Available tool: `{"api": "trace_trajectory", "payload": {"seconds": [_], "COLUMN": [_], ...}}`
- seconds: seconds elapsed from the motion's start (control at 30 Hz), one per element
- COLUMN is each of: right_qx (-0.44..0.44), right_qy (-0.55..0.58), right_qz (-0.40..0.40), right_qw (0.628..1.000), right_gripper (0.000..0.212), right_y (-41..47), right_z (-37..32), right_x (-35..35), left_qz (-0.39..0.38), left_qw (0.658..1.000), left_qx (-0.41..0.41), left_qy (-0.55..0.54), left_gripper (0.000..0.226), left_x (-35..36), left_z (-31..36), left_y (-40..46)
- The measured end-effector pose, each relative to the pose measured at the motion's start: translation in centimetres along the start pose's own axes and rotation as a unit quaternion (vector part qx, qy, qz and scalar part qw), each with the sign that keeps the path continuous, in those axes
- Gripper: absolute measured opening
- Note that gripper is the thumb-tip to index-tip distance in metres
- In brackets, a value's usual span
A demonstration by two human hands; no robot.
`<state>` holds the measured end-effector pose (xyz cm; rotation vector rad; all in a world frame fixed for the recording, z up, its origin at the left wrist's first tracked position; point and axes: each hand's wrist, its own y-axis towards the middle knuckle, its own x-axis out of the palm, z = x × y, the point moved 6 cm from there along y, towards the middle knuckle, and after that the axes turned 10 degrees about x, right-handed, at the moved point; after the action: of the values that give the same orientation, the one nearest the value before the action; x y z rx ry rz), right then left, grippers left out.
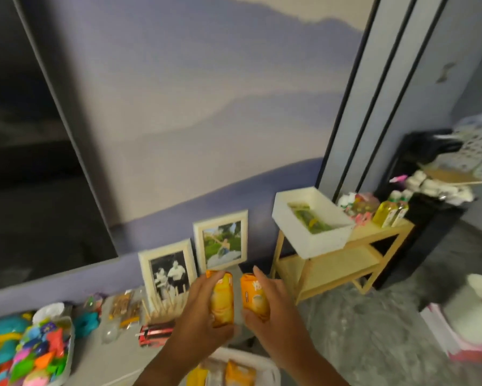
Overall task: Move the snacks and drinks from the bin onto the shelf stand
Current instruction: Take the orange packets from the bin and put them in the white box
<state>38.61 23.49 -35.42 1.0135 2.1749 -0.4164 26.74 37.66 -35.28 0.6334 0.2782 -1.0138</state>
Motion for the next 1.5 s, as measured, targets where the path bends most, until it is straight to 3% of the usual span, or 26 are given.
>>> {"api": "trace_trajectory", "payload": {"seconds": [0.17, 0.3, 0.4, 0.5, 0.53, 0.67, 0.77, 1.1, 1.5], "right_qx": [0.024, 0.054, 0.084, 0.105, 0.114, 0.118, 0.115, 0.105, 0.095], "right_qy": [0.022, 0.029, 0.03, 0.03, 0.027, 0.028, 0.023, 0.007, -0.101], "right_qz": [0.049, 0.079, 0.08, 0.046, 0.033, 0.008, -0.002, -0.017, -0.083], "right_qw": [0.998, 0.995, 0.993, 0.993, 0.993, 0.993, 0.993, 0.994, 0.987], "right_gripper": [0.086, 0.088, 0.087, 0.083, 0.082, 0.08, 0.081, 0.083, 0.079], "right_y": [0.4, 1.7, 3.5, 5.9, 6.9, 10.3, 12.6, 24.5, 44.4], "right_z": [0.8, 4.5, 8.2, 11.8, 12.9, 17.2, 20.1, 24.6, 28.0], "right_x": [-9.0, -15.8, -20.7, -25.4, -26.8, -31.1, -33.5, -33.6, -25.4], "left_qz": [-0.017, -0.02, -0.028, -0.071, -0.052, -0.019, -0.01, 0.032, 0.039], "left_qw": [0.996, 0.992, 0.991, 0.988, 0.99, 0.998, 0.999, 0.995, 0.971], "left_qx": [0.078, 0.094, 0.078, 0.034, 0.022, 0.011, -0.011, -0.085, -0.214], "left_qy": [-0.05, -0.078, -0.102, -0.136, -0.129, -0.063, -0.034, 0.035, 0.103], "left_gripper": [0.082, 0.089, 0.094, 0.068, 0.063, 0.09, 0.095, 0.1, 0.084], "left_x": [3.8, 9.2, 14.1, 19.7, 20.8, 25.4, 27.6, 29.7, 31.7], "left_z": [7.0, 10.8, 12.3, 13.4, 13.6, 14.9, 15.4, 8.8, -6.5], "left_y": [6.7, 12.4, 16.3, 20.1, 21.5, 25.8, 28.4, 37.3, 48.0]}}
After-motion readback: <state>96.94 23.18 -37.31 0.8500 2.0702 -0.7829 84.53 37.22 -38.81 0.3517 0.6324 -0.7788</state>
